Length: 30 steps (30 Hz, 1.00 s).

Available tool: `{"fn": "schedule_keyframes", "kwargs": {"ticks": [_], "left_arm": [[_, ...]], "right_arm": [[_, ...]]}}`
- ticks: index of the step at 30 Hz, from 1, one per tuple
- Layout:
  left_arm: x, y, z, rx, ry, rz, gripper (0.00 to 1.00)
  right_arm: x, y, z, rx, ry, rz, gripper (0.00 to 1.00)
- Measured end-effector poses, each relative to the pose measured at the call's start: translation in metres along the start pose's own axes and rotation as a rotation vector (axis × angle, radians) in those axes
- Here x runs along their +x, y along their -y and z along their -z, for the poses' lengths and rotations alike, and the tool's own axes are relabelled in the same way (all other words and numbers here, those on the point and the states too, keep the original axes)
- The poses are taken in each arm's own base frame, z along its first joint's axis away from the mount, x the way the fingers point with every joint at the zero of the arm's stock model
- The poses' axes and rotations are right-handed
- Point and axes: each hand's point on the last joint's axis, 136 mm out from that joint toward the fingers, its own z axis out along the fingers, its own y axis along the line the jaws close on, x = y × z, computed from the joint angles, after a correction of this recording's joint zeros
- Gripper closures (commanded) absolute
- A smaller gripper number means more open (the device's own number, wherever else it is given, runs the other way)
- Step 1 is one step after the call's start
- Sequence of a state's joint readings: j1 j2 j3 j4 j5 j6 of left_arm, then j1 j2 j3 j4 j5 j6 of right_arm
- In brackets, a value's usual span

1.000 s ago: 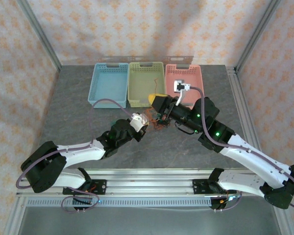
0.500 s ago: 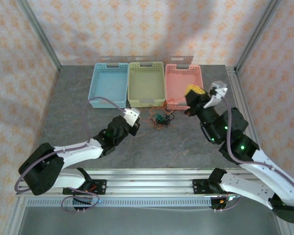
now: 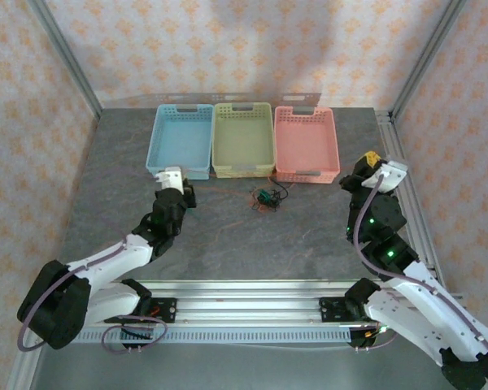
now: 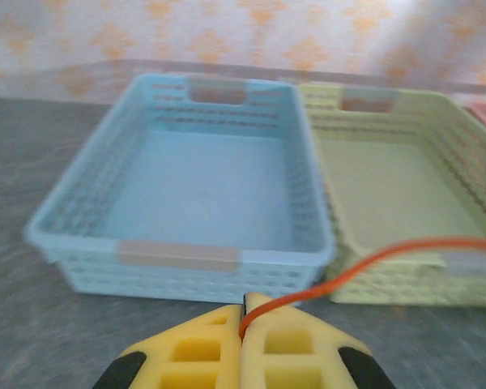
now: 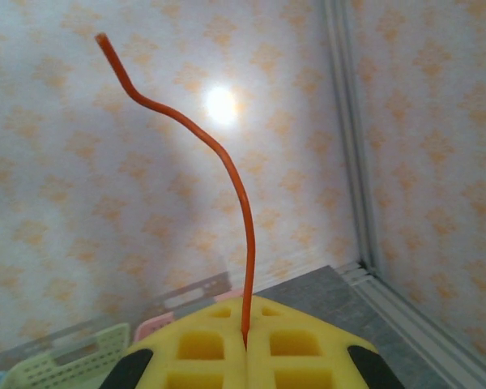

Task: Untangle the cables

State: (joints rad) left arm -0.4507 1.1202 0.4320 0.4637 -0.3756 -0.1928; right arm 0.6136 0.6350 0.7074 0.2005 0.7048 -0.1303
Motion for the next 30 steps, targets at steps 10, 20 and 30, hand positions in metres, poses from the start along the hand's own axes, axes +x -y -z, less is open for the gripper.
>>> {"fn": "schedule_keyframes", "kwargs": {"ticks": [10, 20, 30], "left_arm": [[0.009, -0.040, 0.000, -0.149, -0.018, 0.095, 1.00], [0.005, -0.052, 0.009, -0.196, 0.012, 0.133, 1.00], [0.011, -0.084, 0.015, -0.317, 0.018, 0.191, 1.00]], "right_arm": [[0.018, 0.031, -0.015, 0.138, -0.007, -0.020, 1.00], [0.021, 0.075, -0.024, 0.287, 0.005, -0.044, 1.00], [-0.064, 0.100, -0.007, 0.391, 0.186, -0.157, 1.00]]}}
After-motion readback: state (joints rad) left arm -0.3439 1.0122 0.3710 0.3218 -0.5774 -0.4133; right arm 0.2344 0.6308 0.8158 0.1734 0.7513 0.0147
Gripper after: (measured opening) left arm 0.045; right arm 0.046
